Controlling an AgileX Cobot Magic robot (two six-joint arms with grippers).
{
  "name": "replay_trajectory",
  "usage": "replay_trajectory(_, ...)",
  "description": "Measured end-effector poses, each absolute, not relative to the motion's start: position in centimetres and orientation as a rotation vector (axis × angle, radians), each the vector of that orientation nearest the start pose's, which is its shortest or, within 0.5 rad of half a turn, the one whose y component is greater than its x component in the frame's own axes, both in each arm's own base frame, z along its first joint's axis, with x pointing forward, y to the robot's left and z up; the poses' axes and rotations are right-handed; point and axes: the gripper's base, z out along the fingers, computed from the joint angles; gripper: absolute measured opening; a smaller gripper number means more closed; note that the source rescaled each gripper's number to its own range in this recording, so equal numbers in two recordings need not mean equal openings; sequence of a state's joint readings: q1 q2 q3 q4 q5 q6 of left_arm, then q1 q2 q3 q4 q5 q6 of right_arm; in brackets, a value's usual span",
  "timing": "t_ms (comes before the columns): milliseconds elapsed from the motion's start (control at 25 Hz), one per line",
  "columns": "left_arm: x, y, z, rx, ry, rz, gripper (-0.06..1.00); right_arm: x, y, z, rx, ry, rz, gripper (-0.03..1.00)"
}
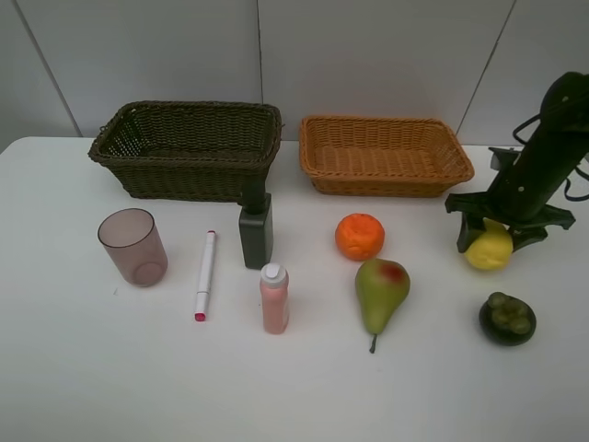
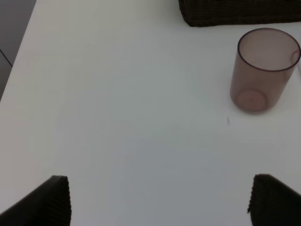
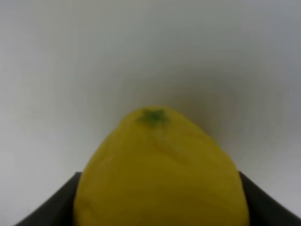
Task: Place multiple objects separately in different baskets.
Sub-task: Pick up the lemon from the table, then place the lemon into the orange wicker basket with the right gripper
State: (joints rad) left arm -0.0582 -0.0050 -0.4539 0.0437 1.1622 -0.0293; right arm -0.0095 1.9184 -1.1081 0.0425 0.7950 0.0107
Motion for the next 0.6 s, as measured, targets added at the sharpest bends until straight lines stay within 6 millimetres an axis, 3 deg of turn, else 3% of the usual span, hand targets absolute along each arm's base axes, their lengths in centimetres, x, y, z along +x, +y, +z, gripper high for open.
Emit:
replay_trajectory(400,-0.5,0.4,25.7,0.028,2.186,0.004,1.0,33.2,0.0,19.3,0.061,2.939,0.047,0.01)
replay_trajectory(600,-0.5,0.4,25.7,0.028,2.186,0.004,1.0,35.0,-0.1,22.4,0.056,2.826,0.048,0.01)
